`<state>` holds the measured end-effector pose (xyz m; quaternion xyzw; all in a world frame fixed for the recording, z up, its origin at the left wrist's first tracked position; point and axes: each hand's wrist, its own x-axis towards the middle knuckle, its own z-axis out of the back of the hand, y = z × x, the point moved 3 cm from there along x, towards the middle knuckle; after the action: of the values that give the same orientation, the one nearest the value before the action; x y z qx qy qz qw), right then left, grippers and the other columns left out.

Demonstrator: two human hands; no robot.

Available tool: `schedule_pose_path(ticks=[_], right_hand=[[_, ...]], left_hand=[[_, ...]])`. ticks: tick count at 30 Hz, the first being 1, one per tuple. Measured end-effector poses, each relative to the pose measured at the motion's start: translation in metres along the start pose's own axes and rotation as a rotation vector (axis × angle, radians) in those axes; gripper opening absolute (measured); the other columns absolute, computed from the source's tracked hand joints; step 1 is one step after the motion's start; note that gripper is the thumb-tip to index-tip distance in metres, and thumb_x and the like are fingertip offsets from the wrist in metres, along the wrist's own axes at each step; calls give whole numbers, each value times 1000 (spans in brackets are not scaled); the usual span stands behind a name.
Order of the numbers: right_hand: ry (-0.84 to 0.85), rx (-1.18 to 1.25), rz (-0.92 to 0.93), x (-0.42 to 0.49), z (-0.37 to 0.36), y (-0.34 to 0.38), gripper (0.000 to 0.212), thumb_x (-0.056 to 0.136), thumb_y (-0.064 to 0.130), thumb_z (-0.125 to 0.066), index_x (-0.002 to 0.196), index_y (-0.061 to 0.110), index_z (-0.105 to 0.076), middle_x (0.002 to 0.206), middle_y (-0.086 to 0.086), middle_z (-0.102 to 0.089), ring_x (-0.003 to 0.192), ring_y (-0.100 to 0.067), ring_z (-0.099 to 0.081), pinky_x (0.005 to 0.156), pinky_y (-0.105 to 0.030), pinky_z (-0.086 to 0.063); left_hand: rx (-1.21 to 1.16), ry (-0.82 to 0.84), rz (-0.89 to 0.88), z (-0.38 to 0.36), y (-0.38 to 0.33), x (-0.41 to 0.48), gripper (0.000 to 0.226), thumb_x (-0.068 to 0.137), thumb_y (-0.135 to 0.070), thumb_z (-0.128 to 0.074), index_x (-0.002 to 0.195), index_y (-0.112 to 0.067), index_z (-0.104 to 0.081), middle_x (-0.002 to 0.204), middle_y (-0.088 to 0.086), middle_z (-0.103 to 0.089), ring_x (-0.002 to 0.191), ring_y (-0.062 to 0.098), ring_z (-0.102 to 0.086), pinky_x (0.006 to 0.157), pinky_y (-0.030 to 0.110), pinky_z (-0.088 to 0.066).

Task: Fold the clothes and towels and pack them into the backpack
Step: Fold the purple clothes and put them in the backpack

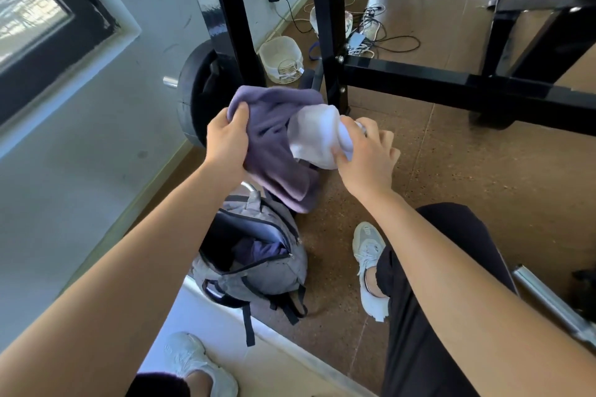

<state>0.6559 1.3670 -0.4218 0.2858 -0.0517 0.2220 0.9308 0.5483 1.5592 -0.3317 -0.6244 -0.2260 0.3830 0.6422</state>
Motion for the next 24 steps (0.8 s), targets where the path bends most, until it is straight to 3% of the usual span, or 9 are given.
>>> schedule_pose_path(ticks=[7, 9, 12, 14, 16, 18, 22, 24], right_hand=[[-20, 43, -33, -1, -2, 4, 52, 93, 34, -63, 142, 36, -44, 139, 1, -45, 117, -34, -43, 90, -51, -37], [-42, 12, -44, -3, -1, 8, 52, 93, 34, -62, 142, 35, -43, 142, -1, -44, 120, -35, -42, 91, -51, -36], [-28, -52, -69, -5, -3, 14, 52, 95, 35, -58, 143, 35, -39, 154, -3, -35, 130, -38, -35, 96, -54, -34], [8, -76, -85, -7, -5, 15, 59, 95, 38, -56, 149, 34, -33, 161, -4, -25, 139, -38, -28, 103, -58, -31], [34, -95, -89, -10, -4, 18, 68, 96, 40, -56, 155, 31, -26, 166, -5, -16, 145, -40, -22, 109, -60, -28], [15, -118, -56, -20, -1, 27, 74, 94, 36, -60, 157, 30, -22, 168, -7, -12, 148, -42, -17, 111, -61, -24], [-14, -96, 122, -56, 5, 55, 69, 92, 32, -63, 154, 32, -31, 166, -5, -19, 150, -38, -17, 111, -61, -23], [31, 22, 197, -72, 3, 67, 64, 90, 33, -64, 149, 31, -40, 162, -3, -27, 148, -36, -22, 110, -61, -26]], left_hand=[[-72, 12, 168, 88, 35, -67, 19, 101, -27, -63, 98, -14, -76, 92, 2, -80, 90, 18, -76, 84, 32, -59], [-86, -43, 231, 111, 55, -87, 18, 98, -26, -66, 93, -13, -77, 92, 5, -79, 92, 22, -73, 90, 35, -55], [-85, -77, 355, 134, 83, -119, 25, 89, -31, -73, 99, -9, -78, 108, 17, -77, 101, 30, -72, 99, 43, -53], [-100, -65, 407, 139, 97, -139, 23, 93, -29, -71, 98, -8, -78, 106, 19, -77, 92, 29, -75, 93, 43, -55], [-121, -49, 416, 139, 107, -153, 22, 97, -28, -68, 93, -9, -79, 99, 17, -79, 86, 26, -75, 88, 40, -56], [-154, -23, 390, 140, 115, -162, 24, 98, -28, -66, 95, -9, -80, 105, 18, -78, 93, 27, -74, 92, 40, -54], [-178, 121, 296, 136, 115, -176, 43, 88, -38, -71, 111, -1, -75, 117, 28, -72, 105, 34, -70, 102, 49, -50], [-183, 151, 261, 137, 112, -181, 50, 79, -44, -74, 108, -3, -76, 113, 28, -72, 103, 34, -69, 102, 51, -49]])
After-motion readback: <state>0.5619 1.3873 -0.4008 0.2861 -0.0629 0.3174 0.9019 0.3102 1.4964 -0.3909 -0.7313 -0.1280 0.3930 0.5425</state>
